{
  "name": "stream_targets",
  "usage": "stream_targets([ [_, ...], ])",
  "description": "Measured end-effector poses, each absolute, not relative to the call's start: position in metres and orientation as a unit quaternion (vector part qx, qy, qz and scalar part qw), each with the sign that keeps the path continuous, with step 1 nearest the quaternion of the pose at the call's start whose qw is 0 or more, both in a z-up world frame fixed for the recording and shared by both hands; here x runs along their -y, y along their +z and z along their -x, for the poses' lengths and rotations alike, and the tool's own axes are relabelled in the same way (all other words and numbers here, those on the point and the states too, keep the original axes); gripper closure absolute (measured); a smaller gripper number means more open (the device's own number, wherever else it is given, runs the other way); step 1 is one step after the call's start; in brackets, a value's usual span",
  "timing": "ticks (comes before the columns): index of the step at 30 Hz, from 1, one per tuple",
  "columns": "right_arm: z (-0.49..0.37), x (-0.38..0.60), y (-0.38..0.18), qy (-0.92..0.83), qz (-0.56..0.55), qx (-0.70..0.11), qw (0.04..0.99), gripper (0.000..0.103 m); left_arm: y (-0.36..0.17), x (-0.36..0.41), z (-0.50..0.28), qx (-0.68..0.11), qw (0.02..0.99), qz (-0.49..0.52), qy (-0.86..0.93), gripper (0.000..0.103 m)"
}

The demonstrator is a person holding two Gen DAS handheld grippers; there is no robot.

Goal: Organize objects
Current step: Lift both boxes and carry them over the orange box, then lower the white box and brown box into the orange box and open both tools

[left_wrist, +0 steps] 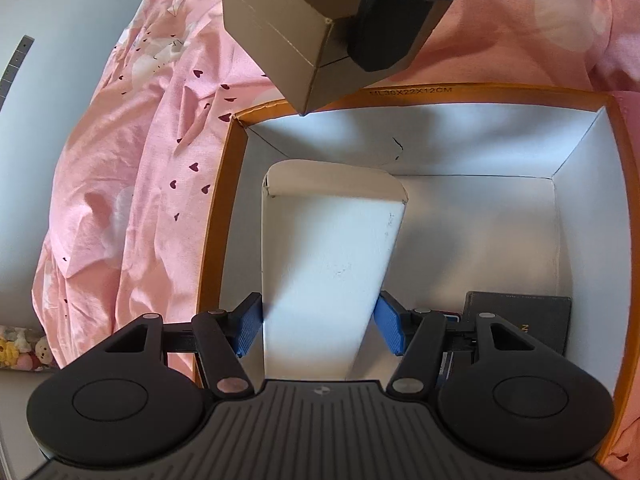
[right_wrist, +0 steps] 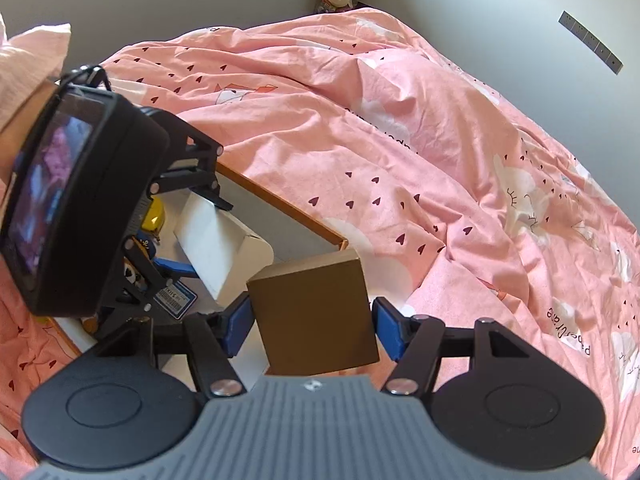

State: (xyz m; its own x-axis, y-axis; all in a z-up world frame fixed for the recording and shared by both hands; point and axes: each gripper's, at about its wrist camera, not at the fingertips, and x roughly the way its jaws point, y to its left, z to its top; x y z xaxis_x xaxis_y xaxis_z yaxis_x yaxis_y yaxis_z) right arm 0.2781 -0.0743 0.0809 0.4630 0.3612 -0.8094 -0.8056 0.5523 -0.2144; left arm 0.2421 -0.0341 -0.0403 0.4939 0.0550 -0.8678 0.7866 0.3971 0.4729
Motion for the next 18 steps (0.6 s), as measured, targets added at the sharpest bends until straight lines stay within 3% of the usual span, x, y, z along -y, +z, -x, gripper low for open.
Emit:
stream_targets([
  [6,-0.287,0.072,0.076,0.368,0.287,-0.379,0.799,0.037,-0.054,0.030,-0.256,-0.459,0.695,-0.488,-0.262,0.034],
  [18,-0.288,0.049,0.061,0.400,0.329,-0.355,0.778,0.038,-0.068,0.012,-0.252,-0.439,0.696,-0.504,-0.262,0.033],
])
